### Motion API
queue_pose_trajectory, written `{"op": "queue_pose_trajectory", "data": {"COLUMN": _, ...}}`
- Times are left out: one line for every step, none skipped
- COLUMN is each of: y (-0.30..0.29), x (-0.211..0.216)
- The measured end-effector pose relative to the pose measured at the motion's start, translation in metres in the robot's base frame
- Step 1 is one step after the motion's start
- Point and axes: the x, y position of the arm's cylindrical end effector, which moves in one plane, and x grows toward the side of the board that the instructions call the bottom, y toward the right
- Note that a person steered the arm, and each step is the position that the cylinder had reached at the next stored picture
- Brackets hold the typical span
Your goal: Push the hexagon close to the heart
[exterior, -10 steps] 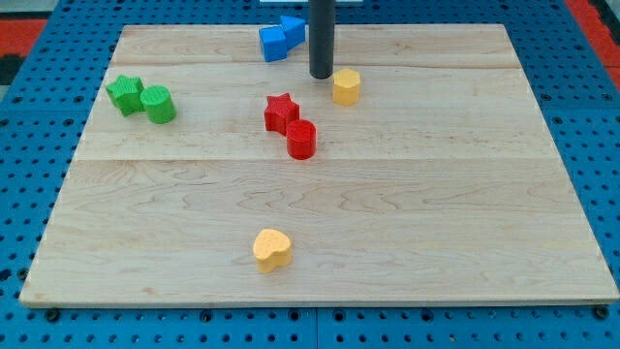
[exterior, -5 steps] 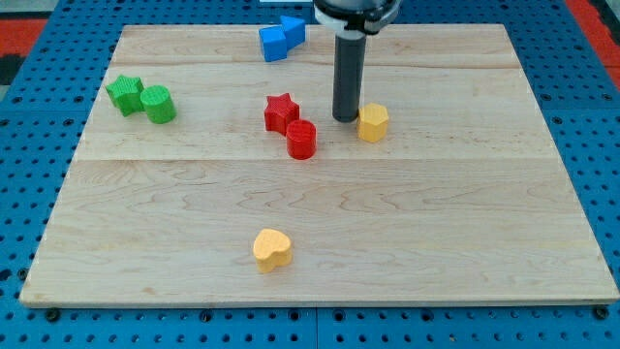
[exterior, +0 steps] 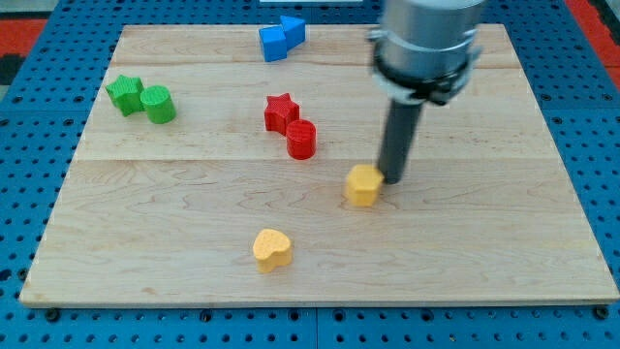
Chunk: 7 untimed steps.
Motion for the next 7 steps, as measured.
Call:
{"op": "queue_pose_trajectory", "data": {"y": -0.046, "x": 0.028}}
{"op": "queue_pose_trajectory", "data": {"y": -0.046, "x": 0.052}}
{"op": "queue_pose_trajectory", "data": {"y": -0.074, "x": 0.052}}
{"op": "queue_pose_trajectory", "data": {"y": -0.055, "x": 0.036}}
{"op": "queue_pose_trajectory", "data": {"y": -0.092, "x": 0.016}}
{"op": "queue_pose_trajectory", "data": {"y": -0.113, "x": 0.008}}
{"op": "queue_pose_trajectory", "data": {"y": -0.119, "x": 0.009}}
